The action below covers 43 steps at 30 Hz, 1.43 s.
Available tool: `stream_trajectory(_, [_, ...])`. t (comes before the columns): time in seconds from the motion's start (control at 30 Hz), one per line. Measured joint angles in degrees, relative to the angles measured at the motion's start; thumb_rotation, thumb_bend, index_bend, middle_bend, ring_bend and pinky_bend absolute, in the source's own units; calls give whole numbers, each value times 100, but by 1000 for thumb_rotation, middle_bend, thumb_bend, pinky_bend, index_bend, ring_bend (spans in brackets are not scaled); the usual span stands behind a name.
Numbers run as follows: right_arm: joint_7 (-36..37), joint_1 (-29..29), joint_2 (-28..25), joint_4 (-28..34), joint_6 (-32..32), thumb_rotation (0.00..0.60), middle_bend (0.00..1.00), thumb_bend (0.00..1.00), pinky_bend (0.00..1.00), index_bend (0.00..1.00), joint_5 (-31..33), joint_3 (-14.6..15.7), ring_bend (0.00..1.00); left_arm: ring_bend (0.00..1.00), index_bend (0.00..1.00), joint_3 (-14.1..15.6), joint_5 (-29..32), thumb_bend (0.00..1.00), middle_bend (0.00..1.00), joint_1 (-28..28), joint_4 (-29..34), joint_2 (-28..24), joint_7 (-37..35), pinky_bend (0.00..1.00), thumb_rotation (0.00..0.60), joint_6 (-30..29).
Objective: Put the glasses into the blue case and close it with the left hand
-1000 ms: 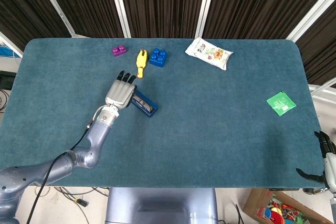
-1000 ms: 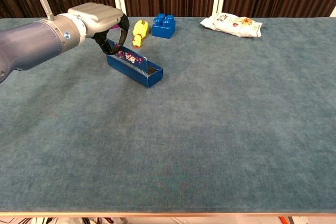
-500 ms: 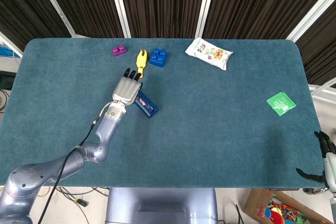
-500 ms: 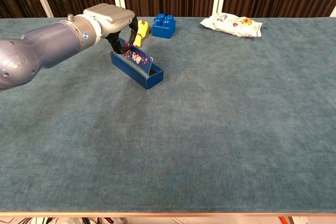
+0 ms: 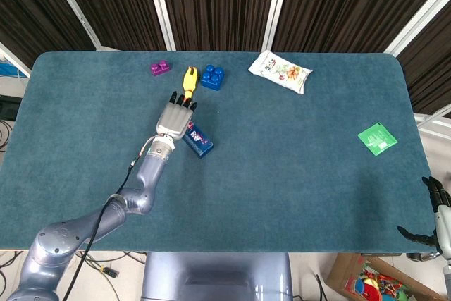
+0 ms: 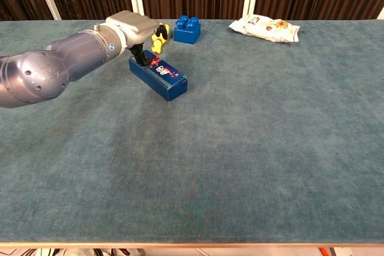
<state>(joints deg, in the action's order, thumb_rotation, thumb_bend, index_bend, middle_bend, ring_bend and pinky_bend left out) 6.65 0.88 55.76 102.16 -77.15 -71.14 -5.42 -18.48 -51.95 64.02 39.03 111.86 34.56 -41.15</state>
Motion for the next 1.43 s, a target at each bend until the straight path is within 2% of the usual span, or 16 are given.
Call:
stream_trajectory(0.1, [7,-3,-3,4,0,600,24,194,237,0,5,1,125,56,28,-50,78,258,123,98,-287,175,61,62,600,35])
stream_trajectory(0.2, [15,-6,-3,2,-3,600,24,194,237,0,11,-3,125,45,25,-47,16,247,110,154,-463,275,75,58,600,-58])
stream_trajectory(0.33, [40,-19,-8,1,-18,600,24,194,237,0,22,-6,125,30,26,45,-292,240,94,46,-298,132,-66,51,600,-498])
stream_trajectory(0.4, [43,-20,-5,0,-23,600,24,194,237,0,22,-10,125,30,26,142,-499,237,85,-161,38,-104,-197,51,600,-935])
stream_trajectory(0.5, [35,-20,7,1,-37,600,24,194,237,0,26,-19,125,30,27,273,-706,232,75,-539,804,-565,-338,47,600,-1503])
stream_trajectory(0.7, [-5,4,53,3,-84,600,24,194,237,0,-24,-49,125,30,42,576,-799,229,62,-1518,2866,-1831,-374,31,600,-2208])
stream_trajectory(0.83, [-152,81,154,-43,-82,600,23,194,237,0,-106,-60,125,30,49,862,-799,228,58,-2470,4279,-2980,-482,26,600,-2858])
stream_trajectory(0.93, [-210,142,231,-61,-62,600,24,193,237,0,-133,-82,125,30,49,1098,-854,227,58,-3177,4860,-3660,-710,24,600,-3386])
stream_trajectory(1.03, [-268,177,286,-75,-66,600,24,194,237,0,-162,-97,125,30,48,1317,-1038,228,58,-3642,5102,-4013,-1071,24,600,-3751])
stream_trajectory(1.13, [-303,188,316,-70,-91,600,24,194,237,0,-202,-94,125,30,48,1445,-1249,228,59,-3880,5172,-4144,-1441,24,600,-3859])
stream_trajectory(1.43, [-374,191,350,-85,-143,600,23,194,237,0,-254,-78,125,30,63,1583,-1594,227,64,-4292,5117,-4313,-2090,15,600,-3914])
